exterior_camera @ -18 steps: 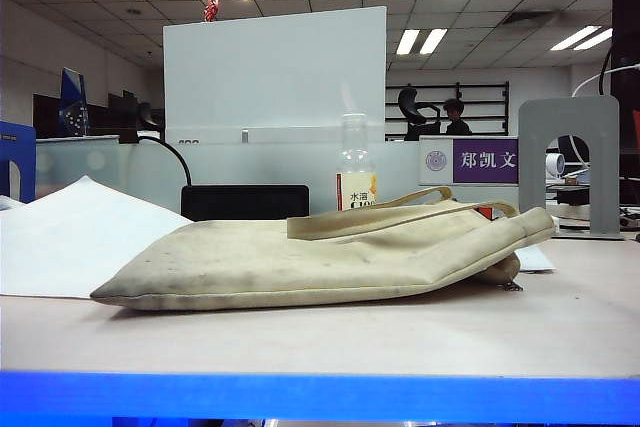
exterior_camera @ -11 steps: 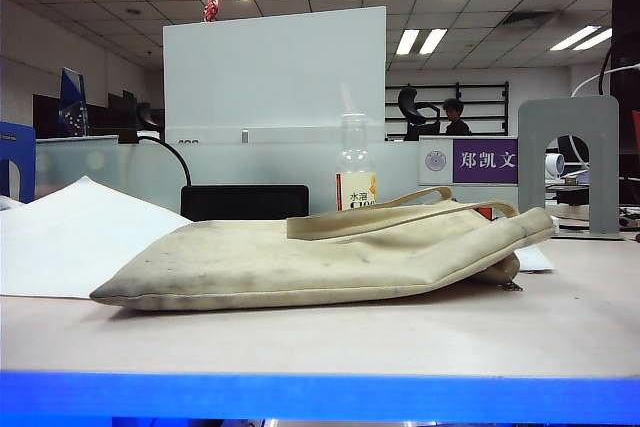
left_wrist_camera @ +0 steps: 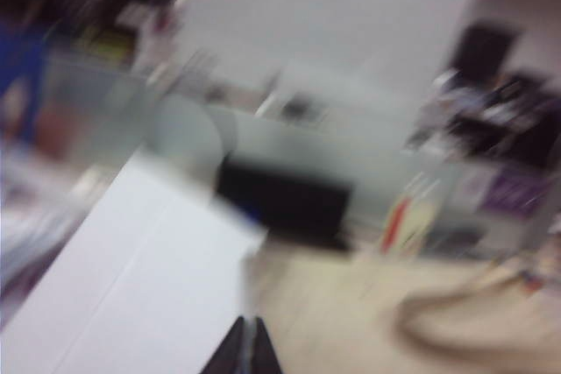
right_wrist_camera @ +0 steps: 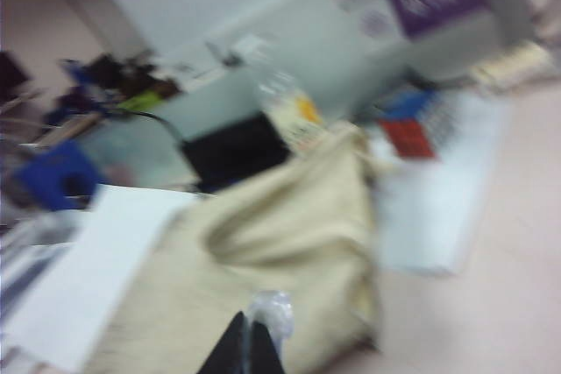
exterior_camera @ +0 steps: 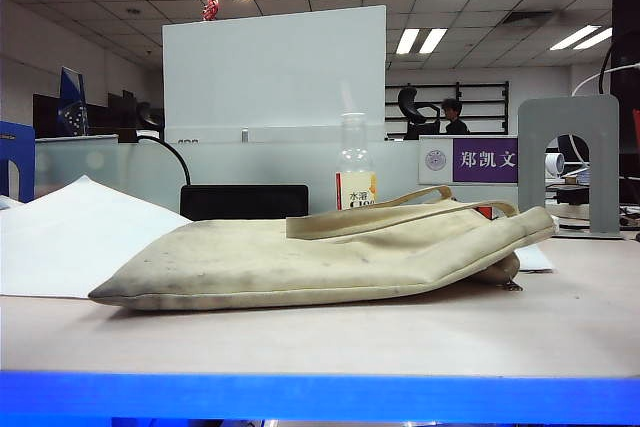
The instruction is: Take the glasses case out of the canvas bag and put it on the table.
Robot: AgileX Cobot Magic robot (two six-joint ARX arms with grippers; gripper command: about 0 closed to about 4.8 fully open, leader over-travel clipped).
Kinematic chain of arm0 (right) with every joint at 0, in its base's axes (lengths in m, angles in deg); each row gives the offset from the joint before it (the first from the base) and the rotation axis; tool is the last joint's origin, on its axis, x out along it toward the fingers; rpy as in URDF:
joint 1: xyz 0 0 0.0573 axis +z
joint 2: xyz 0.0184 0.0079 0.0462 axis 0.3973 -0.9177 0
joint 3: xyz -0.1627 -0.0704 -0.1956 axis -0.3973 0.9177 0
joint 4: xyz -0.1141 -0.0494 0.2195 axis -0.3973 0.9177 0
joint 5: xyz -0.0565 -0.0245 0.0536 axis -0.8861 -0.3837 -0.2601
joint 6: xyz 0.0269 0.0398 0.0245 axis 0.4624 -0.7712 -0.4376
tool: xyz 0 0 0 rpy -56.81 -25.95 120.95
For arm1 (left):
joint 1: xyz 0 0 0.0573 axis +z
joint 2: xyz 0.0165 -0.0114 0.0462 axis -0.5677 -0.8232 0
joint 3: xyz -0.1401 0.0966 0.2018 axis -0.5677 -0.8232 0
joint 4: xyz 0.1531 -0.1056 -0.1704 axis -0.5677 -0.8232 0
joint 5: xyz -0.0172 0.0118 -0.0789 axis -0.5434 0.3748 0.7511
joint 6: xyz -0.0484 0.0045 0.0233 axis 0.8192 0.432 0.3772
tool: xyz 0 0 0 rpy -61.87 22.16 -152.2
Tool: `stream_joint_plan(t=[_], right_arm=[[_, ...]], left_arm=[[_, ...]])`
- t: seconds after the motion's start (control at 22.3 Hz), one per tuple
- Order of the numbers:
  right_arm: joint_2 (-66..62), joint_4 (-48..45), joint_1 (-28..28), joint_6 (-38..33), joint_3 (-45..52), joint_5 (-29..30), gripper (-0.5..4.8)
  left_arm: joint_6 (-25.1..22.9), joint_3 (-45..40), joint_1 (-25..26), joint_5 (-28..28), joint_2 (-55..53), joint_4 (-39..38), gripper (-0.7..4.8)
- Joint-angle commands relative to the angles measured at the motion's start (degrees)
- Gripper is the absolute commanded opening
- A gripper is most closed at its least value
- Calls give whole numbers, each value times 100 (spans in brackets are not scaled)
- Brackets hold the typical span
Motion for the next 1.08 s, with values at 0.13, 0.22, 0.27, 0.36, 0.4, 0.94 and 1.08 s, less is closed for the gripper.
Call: stream_joint_plan(t=[0.13, 0.22, 0.27, 0.36, 0.4, 0.94, 1.08], right_arm=[[9, 162, 20, -417, -903, 177, -5], [7, 413, 26, -627, -1274, 254, -5], [7, 595, 44, -686, -1443, 321, -5], [7, 1108, 166, -728, -1794, 398, -5], [7, 1416, 260, -728, -1967, 505, -5], [4, 2702, 739, -1082, -2409, 2133, -5], [4, 2662, 737, -1207, -2409, 2428, -5]], left_arm=[[11, 1281, -136, -52, -1067, -184, -5], [-83, 1954, -151, -28, -1827, -195, -5], [-160, 2400, -151, 127, -2312, -258, -5], [-245, 3342, -188, 385, -3283, -553, -5], [-243, 3797, -236, 498, -3738, -765, -5], [304, 8529, -2085, 1720, -9451, -2931, 269], [595, 9243, -2249, 1714, -10485, -2990, 324]])
